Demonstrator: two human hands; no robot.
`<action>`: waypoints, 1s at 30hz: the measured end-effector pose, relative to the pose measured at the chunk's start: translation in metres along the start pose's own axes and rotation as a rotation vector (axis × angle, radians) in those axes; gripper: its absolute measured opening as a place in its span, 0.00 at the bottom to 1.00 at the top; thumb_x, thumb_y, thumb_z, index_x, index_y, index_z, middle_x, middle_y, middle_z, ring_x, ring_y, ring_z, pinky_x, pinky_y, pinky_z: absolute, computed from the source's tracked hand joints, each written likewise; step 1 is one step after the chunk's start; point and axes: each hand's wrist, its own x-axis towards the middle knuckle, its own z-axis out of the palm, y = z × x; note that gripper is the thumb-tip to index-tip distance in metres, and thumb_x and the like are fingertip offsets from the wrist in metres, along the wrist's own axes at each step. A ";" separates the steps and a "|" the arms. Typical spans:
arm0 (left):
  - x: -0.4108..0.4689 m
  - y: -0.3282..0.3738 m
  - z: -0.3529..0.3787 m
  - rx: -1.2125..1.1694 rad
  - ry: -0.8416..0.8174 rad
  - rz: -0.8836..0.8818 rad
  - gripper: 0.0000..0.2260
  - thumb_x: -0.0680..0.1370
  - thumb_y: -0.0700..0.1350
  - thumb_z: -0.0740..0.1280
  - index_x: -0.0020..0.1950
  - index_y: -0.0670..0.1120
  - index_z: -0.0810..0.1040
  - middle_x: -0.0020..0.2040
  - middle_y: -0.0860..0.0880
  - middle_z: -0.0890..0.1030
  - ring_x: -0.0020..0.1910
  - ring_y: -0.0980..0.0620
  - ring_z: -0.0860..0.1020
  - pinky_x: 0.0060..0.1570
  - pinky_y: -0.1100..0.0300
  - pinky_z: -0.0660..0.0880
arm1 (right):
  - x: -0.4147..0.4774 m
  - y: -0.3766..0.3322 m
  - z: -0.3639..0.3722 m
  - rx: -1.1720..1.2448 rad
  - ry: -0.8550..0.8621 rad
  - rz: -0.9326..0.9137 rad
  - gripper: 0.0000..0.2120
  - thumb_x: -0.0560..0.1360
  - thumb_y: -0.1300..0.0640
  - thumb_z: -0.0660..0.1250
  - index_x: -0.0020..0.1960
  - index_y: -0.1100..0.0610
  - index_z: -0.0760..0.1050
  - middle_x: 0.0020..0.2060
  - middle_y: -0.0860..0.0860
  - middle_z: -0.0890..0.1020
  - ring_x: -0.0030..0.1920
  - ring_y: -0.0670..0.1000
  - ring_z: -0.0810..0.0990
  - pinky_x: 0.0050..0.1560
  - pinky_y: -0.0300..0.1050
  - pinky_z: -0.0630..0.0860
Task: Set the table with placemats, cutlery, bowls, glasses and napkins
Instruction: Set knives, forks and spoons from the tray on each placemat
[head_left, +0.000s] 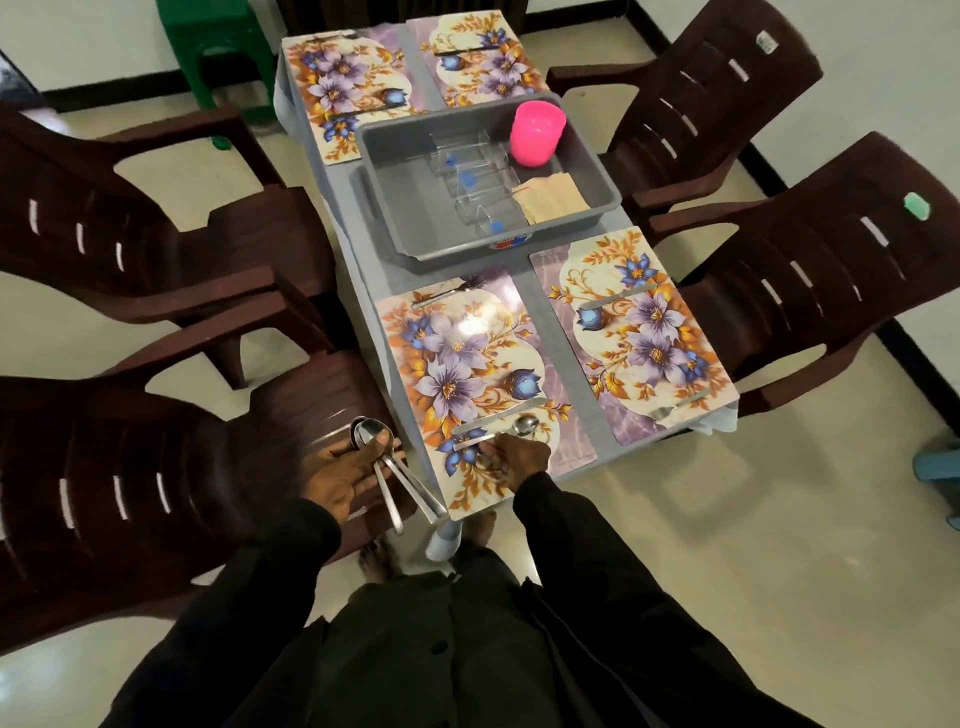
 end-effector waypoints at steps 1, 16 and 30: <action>-0.003 -0.003 0.004 -0.015 0.014 -0.006 0.09 0.77 0.38 0.73 0.56 0.36 0.82 0.51 0.38 0.86 0.47 0.46 0.87 0.43 0.57 0.84 | 0.006 0.003 -0.001 0.012 -0.007 0.003 0.35 0.48 0.49 0.78 0.53 0.60 0.81 0.46 0.55 0.88 0.46 0.56 0.88 0.52 0.56 0.84; -0.010 -0.034 0.044 -0.117 0.128 0.010 0.16 0.76 0.40 0.74 0.60 0.34 0.81 0.54 0.37 0.86 0.57 0.38 0.84 0.54 0.48 0.83 | -0.077 -0.050 -0.012 -0.103 -0.156 0.058 0.12 0.71 0.65 0.73 0.54 0.66 0.82 0.42 0.58 0.88 0.42 0.56 0.88 0.53 0.55 0.84; -0.027 -0.055 0.092 -0.042 0.020 -0.057 0.09 0.74 0.33 0.74 0.54 0.35 0.81 0.38 0.43 0.86 0.31 0.51 0.85 0.32 0.60 0.82 | -0.175 -0.065 -0.054 -0.547 -0.616 -0.482 0.07 0.76 0.55 0.75 0.49 0.58 0.85 0.44 0.55 0.87 0.45 0.51 0.86 0.46 0.44 0.83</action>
